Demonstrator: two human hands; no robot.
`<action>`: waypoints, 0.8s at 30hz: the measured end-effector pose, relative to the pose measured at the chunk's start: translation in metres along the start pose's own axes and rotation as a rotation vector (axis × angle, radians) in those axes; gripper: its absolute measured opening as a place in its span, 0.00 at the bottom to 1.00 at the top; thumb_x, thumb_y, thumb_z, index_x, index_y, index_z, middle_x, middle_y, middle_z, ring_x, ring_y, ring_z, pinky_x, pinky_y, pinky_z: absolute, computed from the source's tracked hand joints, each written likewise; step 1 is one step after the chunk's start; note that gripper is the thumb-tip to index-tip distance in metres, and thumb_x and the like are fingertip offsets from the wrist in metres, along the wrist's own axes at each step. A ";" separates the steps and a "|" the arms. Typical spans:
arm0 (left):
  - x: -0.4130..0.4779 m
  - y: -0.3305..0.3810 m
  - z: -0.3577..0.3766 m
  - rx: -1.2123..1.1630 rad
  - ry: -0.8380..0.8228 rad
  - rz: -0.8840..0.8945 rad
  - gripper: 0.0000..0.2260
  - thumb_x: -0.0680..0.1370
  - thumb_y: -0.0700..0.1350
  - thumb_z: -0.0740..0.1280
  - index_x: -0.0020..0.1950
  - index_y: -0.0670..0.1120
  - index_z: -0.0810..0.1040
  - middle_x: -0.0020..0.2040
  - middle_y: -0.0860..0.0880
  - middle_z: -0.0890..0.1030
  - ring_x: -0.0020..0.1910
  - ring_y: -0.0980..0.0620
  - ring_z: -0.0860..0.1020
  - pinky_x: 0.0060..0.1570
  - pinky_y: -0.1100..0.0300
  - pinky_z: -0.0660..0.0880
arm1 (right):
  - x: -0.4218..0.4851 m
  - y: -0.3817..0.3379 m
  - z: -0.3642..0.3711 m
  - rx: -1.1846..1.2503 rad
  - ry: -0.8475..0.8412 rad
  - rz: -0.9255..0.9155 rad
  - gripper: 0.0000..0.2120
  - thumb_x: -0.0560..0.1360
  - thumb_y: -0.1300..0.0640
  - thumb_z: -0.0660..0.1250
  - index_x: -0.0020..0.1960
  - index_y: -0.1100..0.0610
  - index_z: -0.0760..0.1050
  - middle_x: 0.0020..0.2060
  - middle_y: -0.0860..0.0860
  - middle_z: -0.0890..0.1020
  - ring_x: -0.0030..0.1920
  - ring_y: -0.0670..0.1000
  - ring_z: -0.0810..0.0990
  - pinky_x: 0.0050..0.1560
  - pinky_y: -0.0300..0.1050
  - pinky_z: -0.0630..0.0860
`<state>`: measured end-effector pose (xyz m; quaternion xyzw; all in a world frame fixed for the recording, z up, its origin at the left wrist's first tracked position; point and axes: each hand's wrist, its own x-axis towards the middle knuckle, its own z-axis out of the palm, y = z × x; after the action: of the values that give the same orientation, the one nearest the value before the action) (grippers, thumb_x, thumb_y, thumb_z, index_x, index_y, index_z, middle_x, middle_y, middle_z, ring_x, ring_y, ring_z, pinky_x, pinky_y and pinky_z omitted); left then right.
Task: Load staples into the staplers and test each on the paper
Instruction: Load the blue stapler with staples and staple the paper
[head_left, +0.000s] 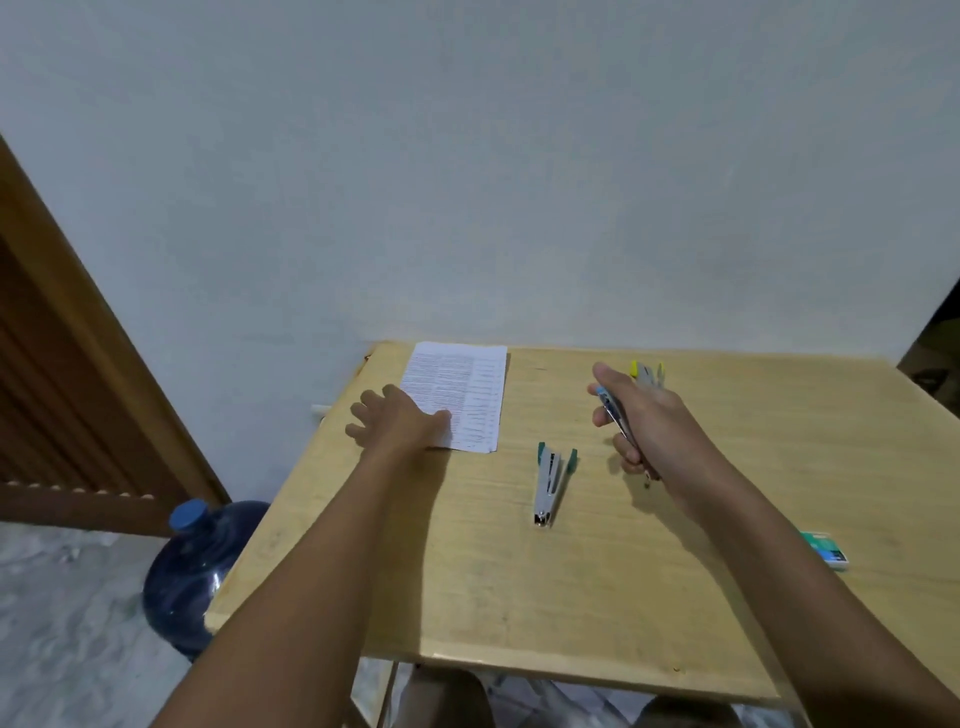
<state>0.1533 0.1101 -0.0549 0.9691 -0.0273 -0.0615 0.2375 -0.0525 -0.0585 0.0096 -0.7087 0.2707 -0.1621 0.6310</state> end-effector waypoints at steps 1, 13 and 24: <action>0.005 0.002 -0.001 0.003 -0.030 -0.021 0.36 0.70 0.64 0.70 0.69 0.44 0.65 0.69 0.43 0.66 0.70 0.42 0.62 0.64 0.49 0.61 | 0.001 0.000 0.000 0.005 0.000 -0.003 0.20 0.77 0.38 0.63 0.56 0.54 0.79 0.42 0.50 0.79 0.22 0.46 0.64 0.26 0.40 0.63; 0.048 -0.008 -0.015 -0.346 -0.262 -0.085 0.41 0.54 0.58 0.78 0.62 0.43 0.73 0.61 0.46 0.77 0.61 0.42 0.75 0.61 0.47 0.74 | 0.000 0.008 0.007 0.075 -0.012 -0.004 0.20 0.76 0.37 0.64 0.56 0.52 0.79 0.40 0.49 0.79 0.24 0.47 0.63 0.28 0.42 0.62; -0.060 -0.022 -0.068 -1.106 -0.536 0.292 0.11 0.79 0.43 0.67 0.61 0.49 0.81 0.58 0.48 0.84 0.55 0.45 0.83 0.55 0.47 0.79 | -0.004 -0.010 0.024 0.000 0.100 -0.131 0.22 0.73 0.36 0.68 0.52 0.53 0.81 0.22 0.40 0.65 0.26 0.43 0.64 0.30 0.37 0.66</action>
<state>0.1035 0.1660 0.0012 0.6403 -0.1820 -0.2741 0.6941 -0.0405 -0.0360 0.0163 -0.7159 0.2548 -0.2383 0.6048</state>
